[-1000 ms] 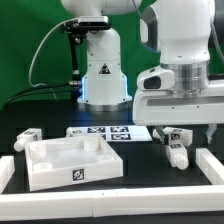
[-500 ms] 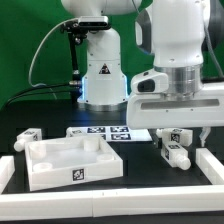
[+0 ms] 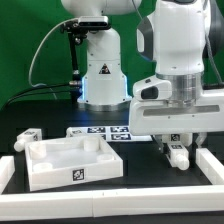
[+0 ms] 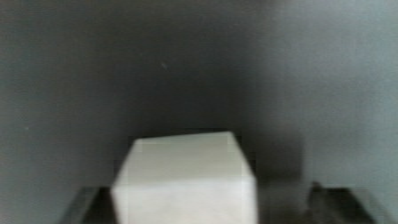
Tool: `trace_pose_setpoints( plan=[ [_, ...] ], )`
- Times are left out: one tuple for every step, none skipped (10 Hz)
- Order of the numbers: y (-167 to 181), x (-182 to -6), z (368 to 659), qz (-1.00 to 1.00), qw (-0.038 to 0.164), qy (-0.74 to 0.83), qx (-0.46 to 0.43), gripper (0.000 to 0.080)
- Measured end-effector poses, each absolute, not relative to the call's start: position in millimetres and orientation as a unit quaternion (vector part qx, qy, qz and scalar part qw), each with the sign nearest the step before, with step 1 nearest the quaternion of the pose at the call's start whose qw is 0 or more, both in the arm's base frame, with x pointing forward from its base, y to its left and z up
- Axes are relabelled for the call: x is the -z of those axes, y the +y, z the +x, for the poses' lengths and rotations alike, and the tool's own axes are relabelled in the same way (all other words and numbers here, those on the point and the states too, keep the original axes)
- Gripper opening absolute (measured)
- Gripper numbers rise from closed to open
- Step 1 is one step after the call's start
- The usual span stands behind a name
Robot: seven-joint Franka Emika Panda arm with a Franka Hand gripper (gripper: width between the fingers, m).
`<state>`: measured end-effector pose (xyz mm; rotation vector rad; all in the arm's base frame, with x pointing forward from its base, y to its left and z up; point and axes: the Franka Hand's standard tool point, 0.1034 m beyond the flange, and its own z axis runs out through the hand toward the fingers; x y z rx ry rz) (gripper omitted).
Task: Assemble one leg
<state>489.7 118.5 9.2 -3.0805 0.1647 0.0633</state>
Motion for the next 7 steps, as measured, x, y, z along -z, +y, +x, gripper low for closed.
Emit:
trace_pose_setpoints(
  plan=[
    [119,-9.1,490,-0.998,0.028,0.053,-0.021,0.0378],
    [118,-9.1,490,-0.998,0.028,0.053,-0.021,0.0284],
    [118,-9.0,489,-0.998,0.028,0.054,-0.021,0.0284],
    [112,-13.4,483,-0.998,0.028,0.056,-0.023,0.0284],
    [99,-24.3,467,-0.998,0.025,0.051,-0.025,0.0284],
    [83,-35.7,445,-0.998,0.022,0.05,-0.029,0.0284],
    [71,-41.2,429,-0.998,0.018,0.052,-0.025,0.0284]
  ],
)
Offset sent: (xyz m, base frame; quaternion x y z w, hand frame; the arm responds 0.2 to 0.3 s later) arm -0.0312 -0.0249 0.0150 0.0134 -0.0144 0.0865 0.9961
